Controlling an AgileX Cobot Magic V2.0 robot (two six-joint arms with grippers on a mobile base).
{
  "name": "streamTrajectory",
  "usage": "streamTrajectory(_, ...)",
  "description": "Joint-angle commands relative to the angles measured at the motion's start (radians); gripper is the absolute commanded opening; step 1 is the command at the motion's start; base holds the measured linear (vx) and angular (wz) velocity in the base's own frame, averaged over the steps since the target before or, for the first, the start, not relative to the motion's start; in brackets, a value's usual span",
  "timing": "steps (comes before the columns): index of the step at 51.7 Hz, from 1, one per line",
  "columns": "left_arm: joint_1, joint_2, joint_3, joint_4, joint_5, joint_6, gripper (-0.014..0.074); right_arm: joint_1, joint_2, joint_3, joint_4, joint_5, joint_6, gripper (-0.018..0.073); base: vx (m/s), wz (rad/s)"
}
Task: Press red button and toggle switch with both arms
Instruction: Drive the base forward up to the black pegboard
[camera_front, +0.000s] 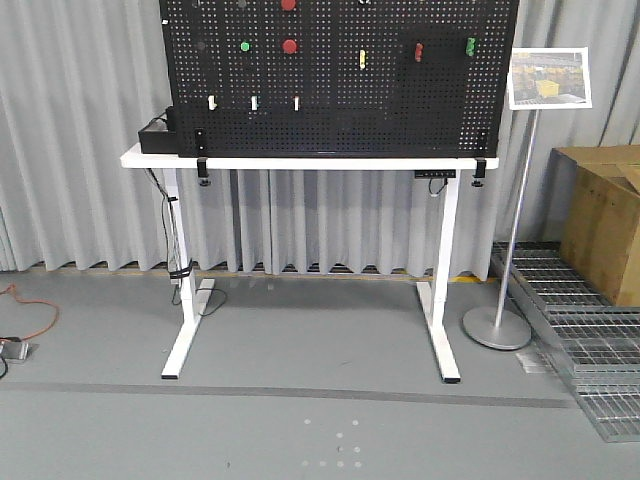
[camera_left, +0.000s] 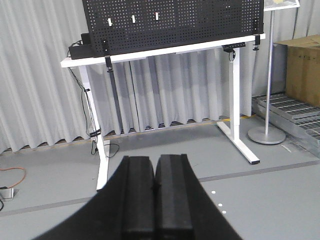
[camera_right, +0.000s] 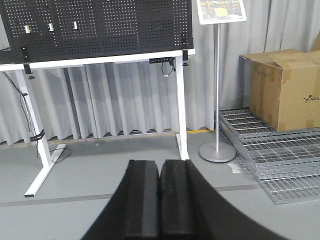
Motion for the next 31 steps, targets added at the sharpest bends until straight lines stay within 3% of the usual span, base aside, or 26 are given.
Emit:
streamTrajectory(1,0.003,-0.016,0.034,0.0,-0.087,-0.009,0.0001,-0.005,-0.013,0.011,-0.01,-0.083,-0.004,-0.0003,0.0,0.0)
streamTrajectory(31,0.003,-0.016,0.034,0.0,-0.087,-0.009,0.0001,-0.005,-0.013,0.011,-0.01,-0.083,-0.005,-0.0003,0.0,0.0)
